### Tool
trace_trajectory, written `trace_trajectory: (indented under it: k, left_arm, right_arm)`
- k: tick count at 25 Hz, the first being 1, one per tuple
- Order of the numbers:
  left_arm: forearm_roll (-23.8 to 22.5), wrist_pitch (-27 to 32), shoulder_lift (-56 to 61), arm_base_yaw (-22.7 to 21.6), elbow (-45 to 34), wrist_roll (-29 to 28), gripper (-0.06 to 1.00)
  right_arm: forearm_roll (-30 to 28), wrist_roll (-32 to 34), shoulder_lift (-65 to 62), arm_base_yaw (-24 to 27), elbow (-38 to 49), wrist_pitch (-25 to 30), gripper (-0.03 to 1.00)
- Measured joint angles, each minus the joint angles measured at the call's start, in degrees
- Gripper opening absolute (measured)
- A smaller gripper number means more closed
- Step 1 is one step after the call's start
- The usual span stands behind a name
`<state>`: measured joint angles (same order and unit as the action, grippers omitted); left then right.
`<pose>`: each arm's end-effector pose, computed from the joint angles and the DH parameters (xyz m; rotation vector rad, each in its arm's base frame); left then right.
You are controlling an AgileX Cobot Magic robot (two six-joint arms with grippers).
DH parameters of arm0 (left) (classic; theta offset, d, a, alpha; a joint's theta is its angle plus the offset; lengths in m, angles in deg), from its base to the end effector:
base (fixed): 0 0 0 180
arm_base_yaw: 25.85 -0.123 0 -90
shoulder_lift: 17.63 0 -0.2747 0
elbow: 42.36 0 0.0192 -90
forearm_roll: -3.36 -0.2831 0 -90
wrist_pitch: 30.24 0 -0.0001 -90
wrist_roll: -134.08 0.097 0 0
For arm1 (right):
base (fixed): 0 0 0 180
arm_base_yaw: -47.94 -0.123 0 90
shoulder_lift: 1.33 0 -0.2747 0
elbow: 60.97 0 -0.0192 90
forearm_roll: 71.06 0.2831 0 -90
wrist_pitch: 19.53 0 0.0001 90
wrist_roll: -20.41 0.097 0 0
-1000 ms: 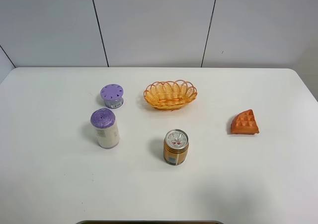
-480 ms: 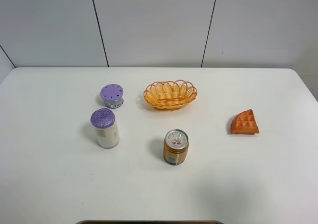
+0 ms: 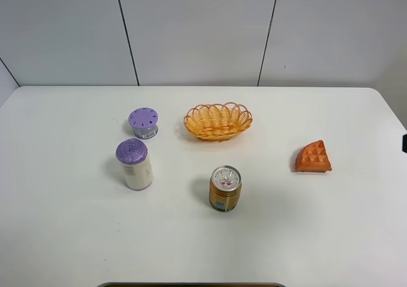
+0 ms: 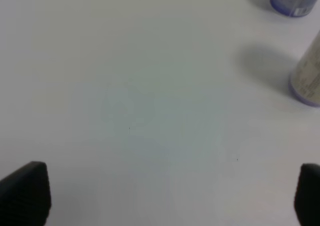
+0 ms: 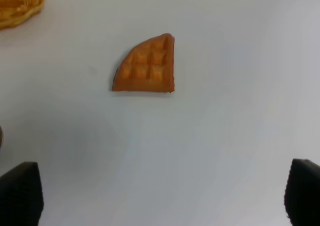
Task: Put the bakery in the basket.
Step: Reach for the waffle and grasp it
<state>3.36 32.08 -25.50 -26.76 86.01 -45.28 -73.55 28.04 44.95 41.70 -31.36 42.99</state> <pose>0.0444 0.0007 0.2696 -0.0050 2.1262 0.0160 0.1439 0.0120 0.3366 0.0228 2.4151 0.0554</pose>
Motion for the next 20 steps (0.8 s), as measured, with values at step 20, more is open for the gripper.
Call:
trace_trajectory:
  k: [20]
  left_arm:
    - [0.0, 0.0, 0.0, 0.0, 0.0, 0.0, 0.99]
  right_arm:
    - [3.8, -1.4, 39.9, 4.2, -13.6, -3.3, 0.99]
